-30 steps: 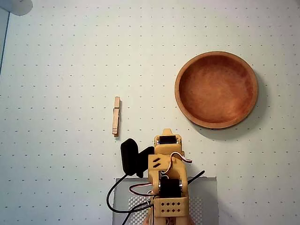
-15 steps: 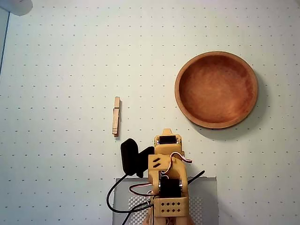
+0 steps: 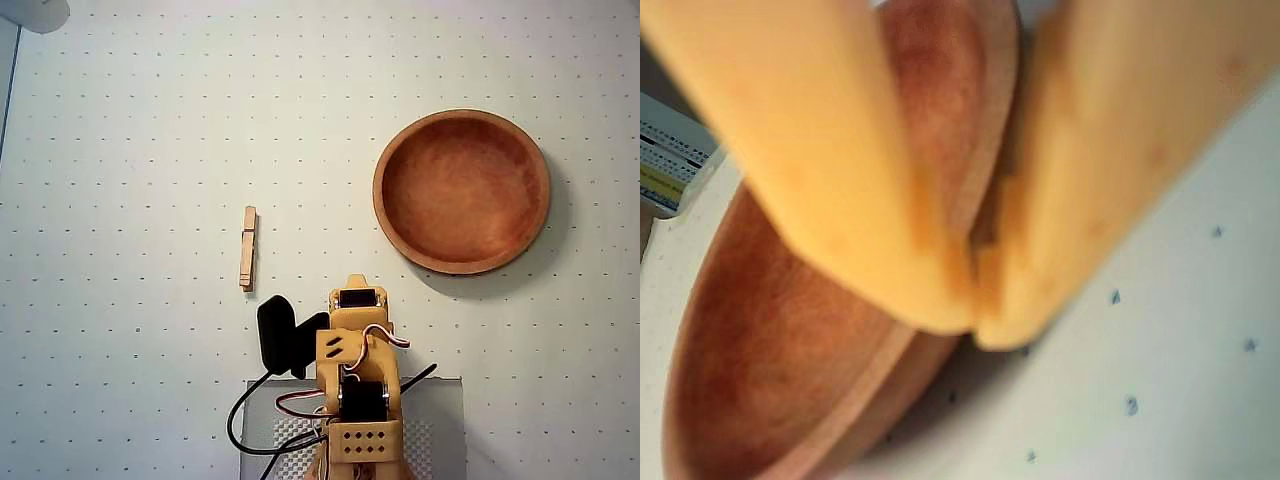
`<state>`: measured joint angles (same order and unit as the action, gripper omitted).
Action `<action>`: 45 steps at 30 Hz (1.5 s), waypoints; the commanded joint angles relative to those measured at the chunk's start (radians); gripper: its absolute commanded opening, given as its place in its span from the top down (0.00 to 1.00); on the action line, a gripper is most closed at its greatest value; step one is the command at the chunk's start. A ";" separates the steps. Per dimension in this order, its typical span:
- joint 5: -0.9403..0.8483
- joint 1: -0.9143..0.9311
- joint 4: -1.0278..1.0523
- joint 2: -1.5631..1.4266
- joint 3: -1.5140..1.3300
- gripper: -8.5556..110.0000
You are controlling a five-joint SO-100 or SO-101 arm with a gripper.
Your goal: Grasp a clothespin and put it in the bowl.
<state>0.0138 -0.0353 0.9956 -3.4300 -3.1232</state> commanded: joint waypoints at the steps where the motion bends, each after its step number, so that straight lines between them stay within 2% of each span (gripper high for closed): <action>1: 0.002 0.000 0.000 -0.014 0.002 0.96; 34: -0.003 -0.012 0.014 -0.012 0.040 0.96; 45: -0.276 -0.009 0.015 0.089 0.307 0.96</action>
<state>-0.2071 -0.0476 1.0094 -3.3932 -2.9437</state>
